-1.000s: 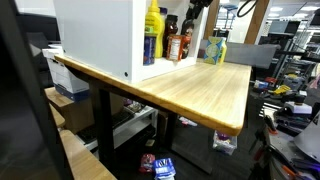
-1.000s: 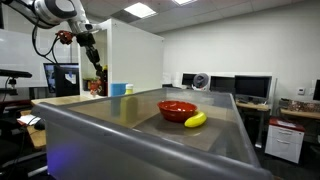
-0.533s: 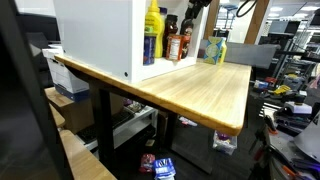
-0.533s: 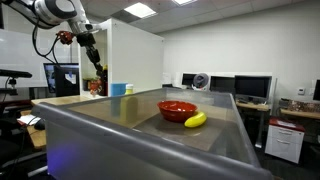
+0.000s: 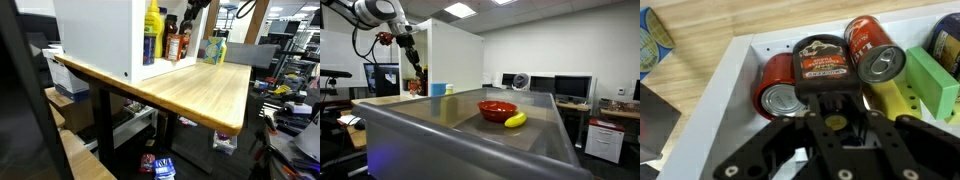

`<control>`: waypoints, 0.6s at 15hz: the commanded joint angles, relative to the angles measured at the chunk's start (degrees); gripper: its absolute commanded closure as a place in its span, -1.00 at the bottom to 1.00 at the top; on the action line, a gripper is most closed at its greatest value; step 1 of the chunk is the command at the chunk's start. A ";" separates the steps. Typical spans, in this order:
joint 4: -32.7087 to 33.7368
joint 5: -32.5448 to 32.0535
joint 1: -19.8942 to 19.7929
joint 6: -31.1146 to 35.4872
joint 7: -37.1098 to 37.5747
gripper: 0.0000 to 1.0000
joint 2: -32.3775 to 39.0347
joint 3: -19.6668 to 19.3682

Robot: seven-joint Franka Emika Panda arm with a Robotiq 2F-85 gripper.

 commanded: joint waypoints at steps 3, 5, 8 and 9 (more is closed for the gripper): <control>3.39 -0.76 0.25 1.24 -1.99 0.83 4.43 0.00; 3.57 -0.68 0.28 1.31 -2.03 0.83 4.68 -0.05; 3.85 -0.57 0.33 1.52 -2.04 0.69 5.00 -0.11; 3.96 -0.61 0.34 1.55 -2.09 0.69 5.13 -0.11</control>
